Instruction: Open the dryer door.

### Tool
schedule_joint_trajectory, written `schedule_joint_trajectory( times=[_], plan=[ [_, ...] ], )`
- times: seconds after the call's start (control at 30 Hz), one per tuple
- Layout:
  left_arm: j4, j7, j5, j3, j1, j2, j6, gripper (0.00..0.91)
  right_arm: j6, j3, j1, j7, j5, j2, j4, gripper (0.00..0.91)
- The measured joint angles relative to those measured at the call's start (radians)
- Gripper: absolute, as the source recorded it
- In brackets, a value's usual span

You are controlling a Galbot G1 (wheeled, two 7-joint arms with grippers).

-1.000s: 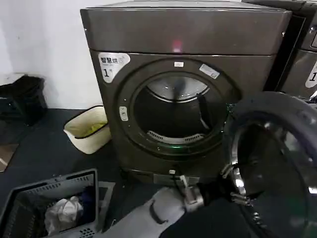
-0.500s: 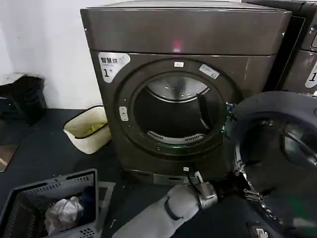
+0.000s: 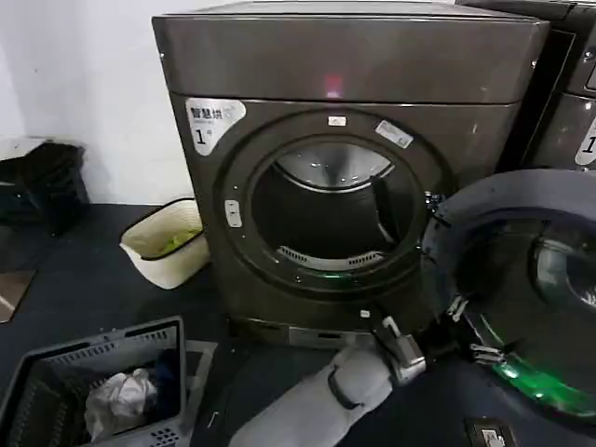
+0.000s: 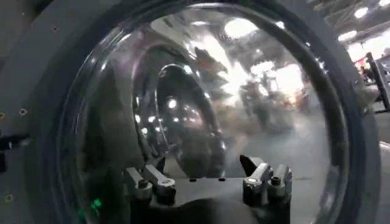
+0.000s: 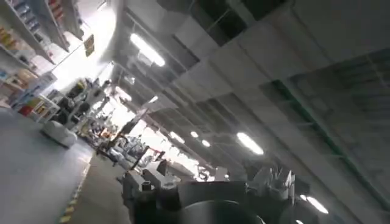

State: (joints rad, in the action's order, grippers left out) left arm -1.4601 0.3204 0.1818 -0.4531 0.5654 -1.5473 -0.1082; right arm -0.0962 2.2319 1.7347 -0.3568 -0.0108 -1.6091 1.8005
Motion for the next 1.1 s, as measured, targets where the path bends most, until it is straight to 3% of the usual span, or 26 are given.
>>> schedule_joint_trajectory(
  times=[0.37, 0.63, 0.97, 1.1],
  plan=[
    [0.067, -0.046, -0.012, 0.004, -0.02, -0.062, 0.031, 0.907, 0.012, 0.022, 0.014, -0.001, 0.001, 0.0, 0.001, 0.907],
    [0.072, -0.029, -0.001, 0.004, -0.015, -0.062, 0.063, 0.907, 0.02, 0.009, 0.016, 0.019, 0.01, 0.0, 0.022, 0.907],
    [-0.106, 0.019, 0.054, -0.001, 0.022, -0.058, 0.108, 0.907, -0.006, -0.021, 0.023, 0.024, 0.056, 0.0, 0.037, 0.907],
    [-0.199, 0.014, 0.073, 0.016, 0.041, 0.056, 0.111, 0.907, -0.015, -0.05, 0.03, 0.013, 0.083, 0.0, 0.044, 0.907]
  ],
)
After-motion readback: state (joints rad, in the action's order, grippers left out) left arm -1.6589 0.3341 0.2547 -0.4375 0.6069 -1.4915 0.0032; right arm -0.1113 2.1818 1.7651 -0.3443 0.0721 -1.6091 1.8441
